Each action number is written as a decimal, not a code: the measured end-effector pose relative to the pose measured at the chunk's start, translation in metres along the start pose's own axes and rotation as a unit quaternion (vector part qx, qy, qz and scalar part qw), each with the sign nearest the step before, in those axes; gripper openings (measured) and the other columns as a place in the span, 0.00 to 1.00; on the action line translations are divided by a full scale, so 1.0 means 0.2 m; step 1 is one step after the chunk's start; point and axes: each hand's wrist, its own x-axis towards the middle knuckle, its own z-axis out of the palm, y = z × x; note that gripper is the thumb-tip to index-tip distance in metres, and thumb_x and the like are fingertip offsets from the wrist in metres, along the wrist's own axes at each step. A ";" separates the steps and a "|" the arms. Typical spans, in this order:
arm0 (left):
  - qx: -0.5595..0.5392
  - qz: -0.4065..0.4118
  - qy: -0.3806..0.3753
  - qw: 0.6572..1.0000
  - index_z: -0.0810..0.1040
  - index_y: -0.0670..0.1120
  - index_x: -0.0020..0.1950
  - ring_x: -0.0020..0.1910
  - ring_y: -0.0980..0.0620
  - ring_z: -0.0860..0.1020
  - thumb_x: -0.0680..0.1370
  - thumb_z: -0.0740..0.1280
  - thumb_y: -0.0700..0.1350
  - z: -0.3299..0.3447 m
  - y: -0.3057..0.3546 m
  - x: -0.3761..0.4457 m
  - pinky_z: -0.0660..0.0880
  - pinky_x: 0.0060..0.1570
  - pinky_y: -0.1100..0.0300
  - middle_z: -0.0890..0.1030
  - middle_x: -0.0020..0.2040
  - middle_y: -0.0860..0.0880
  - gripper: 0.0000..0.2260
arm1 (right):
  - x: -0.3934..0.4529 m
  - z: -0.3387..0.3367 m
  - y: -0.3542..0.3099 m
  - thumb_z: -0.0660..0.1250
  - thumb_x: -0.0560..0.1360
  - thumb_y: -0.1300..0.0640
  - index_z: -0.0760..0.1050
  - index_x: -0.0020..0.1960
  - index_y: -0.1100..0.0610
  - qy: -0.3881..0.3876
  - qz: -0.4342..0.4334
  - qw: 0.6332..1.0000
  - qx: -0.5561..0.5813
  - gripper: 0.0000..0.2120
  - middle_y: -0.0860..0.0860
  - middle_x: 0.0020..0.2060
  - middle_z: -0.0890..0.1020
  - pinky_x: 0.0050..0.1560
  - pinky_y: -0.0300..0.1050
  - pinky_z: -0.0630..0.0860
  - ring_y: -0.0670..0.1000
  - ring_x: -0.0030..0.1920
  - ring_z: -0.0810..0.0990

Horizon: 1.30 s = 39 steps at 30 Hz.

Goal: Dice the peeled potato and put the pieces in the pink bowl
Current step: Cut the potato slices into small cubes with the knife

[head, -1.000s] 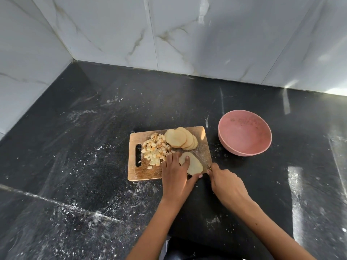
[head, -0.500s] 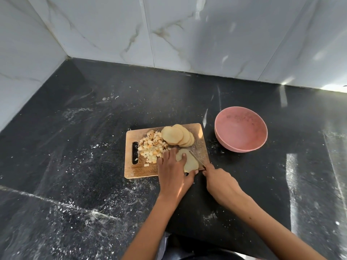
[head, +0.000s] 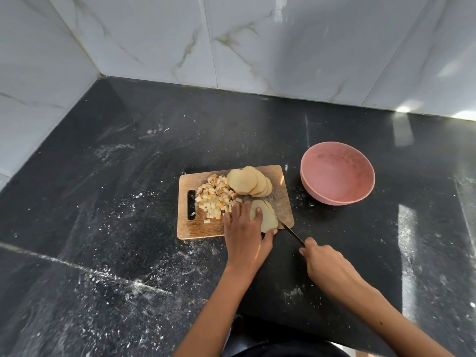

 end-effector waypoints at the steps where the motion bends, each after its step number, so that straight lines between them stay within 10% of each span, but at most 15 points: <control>1: -0.001 0.001 -0.001 1.000 0.84 0.50 0.51 0.58 0.46 0.70 0.62 0.76 0.61 0.00 0.00 0.00 0.66 0.53 0.49 0.79 0.58 0.47 0.22 | -0.01 0.00 0.01 0.48 0.84 0.50 0.59 0.49 0.56 0.001 0.002 1.000 -0.002 0.09 0.50 0.35 0.69 0.39 0.47 0.69 0.52 0.36 0.72; 14: -0.028 0.015 0.000 1.000 0.83 0.49 0.52 0.59 0.42 0.73 0.70 0.71 0.61 -0.01 -0.01 -0.02 0.65 0.55 0.46 0.79 0.59 0.44 0.19 | -0.02 0.00 0.00 0.48 0.83 0.48 0.61 0.44 0.56 0.094 -0.021 0.993 0.067 0.14 0.51 0.33 0.72 0.37 0.50 0.70 0.56 0.35 0.73; 32: -0.024 0.030 -0.010 0.999 0.83 0.45 0.57 0.65 0.40 0.75 0.69 0.76 0.53 0.03 -0.01 -0.04 0.72 0.60 0.41 0.79 0.62 0.39 0.20 | 0.16 0.00 -0.25 0.53 0.79 0.64 0.63 0.60 0.60 0.053 0.026 0.998 0.006 0.10 0.58 0.51 0.79 0.42 0.49 0.71 0.59 0.49 0.79; 39: -0.026 0.026 0.012 0.999 0.83 0.44 0.57 0.67 0.40 0.73 0.70 0.75 0.53 0.04 0.00 -0.04 0.60 0.66 0.42 0.78 0.63 0.39 0.19 | 0.06 0.03 -0.13 0.49 0.83 0.55 0.61 0.59 0.57 0.014 0.022 1.000 -0.010 0.08 0.58 0.53 0.78 0.43 0.50 0.70 0.60 0.52 0.79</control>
